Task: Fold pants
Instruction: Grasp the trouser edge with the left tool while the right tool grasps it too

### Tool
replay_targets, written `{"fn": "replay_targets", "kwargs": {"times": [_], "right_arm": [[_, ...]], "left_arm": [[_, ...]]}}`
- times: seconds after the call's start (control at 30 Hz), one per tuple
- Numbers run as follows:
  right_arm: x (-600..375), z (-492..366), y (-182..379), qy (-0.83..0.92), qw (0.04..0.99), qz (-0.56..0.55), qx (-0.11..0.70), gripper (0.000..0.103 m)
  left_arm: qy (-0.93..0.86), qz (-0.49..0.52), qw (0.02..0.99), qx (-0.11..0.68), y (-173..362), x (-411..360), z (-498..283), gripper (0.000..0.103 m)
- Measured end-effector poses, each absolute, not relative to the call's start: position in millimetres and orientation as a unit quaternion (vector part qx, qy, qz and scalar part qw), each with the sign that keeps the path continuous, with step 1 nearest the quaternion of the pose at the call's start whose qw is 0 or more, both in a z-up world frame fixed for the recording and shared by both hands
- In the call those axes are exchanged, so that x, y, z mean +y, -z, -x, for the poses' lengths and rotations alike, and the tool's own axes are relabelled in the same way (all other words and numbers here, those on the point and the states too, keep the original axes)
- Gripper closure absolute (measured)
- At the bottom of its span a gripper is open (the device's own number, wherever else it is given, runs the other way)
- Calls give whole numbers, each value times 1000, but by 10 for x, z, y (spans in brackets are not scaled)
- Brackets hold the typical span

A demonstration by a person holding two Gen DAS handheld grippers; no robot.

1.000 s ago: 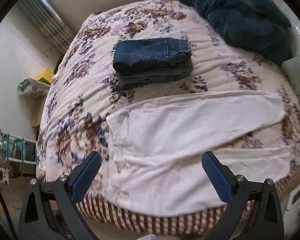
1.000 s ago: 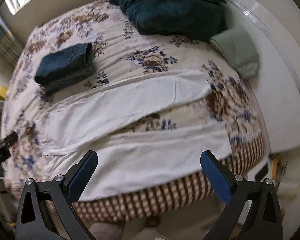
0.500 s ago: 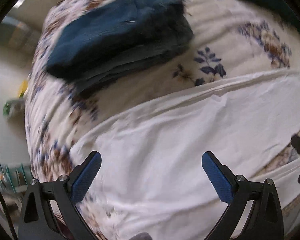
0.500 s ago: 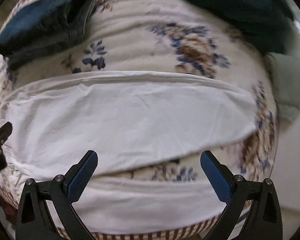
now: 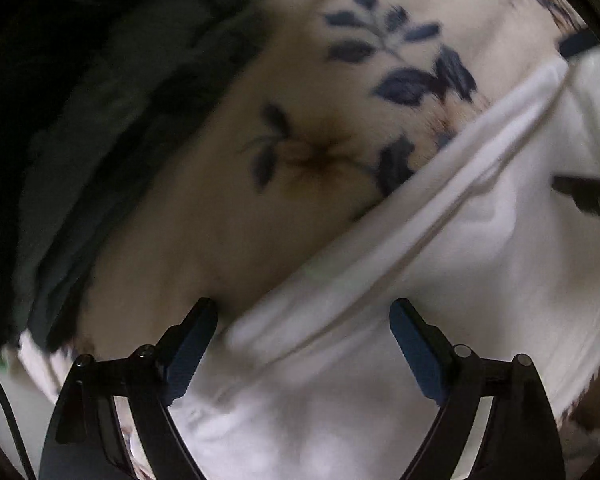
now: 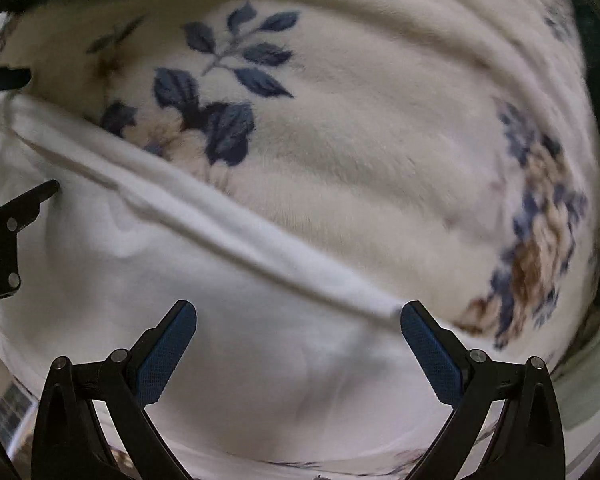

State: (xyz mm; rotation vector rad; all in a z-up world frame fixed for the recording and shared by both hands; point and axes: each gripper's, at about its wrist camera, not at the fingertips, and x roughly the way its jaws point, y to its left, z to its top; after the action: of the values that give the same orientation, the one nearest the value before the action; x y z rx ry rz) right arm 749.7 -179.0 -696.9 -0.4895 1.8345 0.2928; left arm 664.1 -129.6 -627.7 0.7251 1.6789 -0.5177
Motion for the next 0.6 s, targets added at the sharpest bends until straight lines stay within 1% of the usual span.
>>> {"fn": "replay_targets", "kwargs": {"times": [0.07,0.1,0.13,0.17,0.2,0.23,0.27,0.3,0.37,0.4,0.47,0.6], "right_arm": [[-1781,-7556,7081,-133,562,220,786,2],[-1775,-7579,7133,-140,557,226,787,3],[-1772,-7604,7187,-150,551,225,790,8],[-1777,-7626,7229,-159,546,215,794,19],[-1774,-7630,7250,-165,545,208,795,28],[-1785,-7662,7275,-174,547,199,794,48],[-1796,-7690,7282,-179,552,192,792,67],[-1804,-7710,7270,-179,557,189,789,72],[-1830,-7715,7225,-181,569,184,781,85],[-1828,-7708,7175,-182,574,180,778,88],[-1865,-7652,7079,-179,587,164,772,92],[-1921,-7432,6835,-175,611,128,761,95]], "left_arm": [[241,-307,564,728,6334,-1275,-6674,15],[246,-300,559,733,6351,-1254,-6696,21],[250,-292,555,738,6356,-1247,-6710,29],[254,-284,552,742,6350,-1233,-6718,45],[253,-286,554,739,6335,-1226,-6718,57],[258,-285,554,738,6313,-1213,-6701,64],[260,-284,555,737,6272,-1198,-6685,77],[259,-286,560,733,6228,-1180,-6657,84],[255,-275,575,727,6107,-1117,-6579,90],[250,-269,585,724,6034,-1087,-6571,92],[238,-243,608,717,5829,-1023,-6555,94],[212,-184,646,710,5375,-865,-6390,94]]}}
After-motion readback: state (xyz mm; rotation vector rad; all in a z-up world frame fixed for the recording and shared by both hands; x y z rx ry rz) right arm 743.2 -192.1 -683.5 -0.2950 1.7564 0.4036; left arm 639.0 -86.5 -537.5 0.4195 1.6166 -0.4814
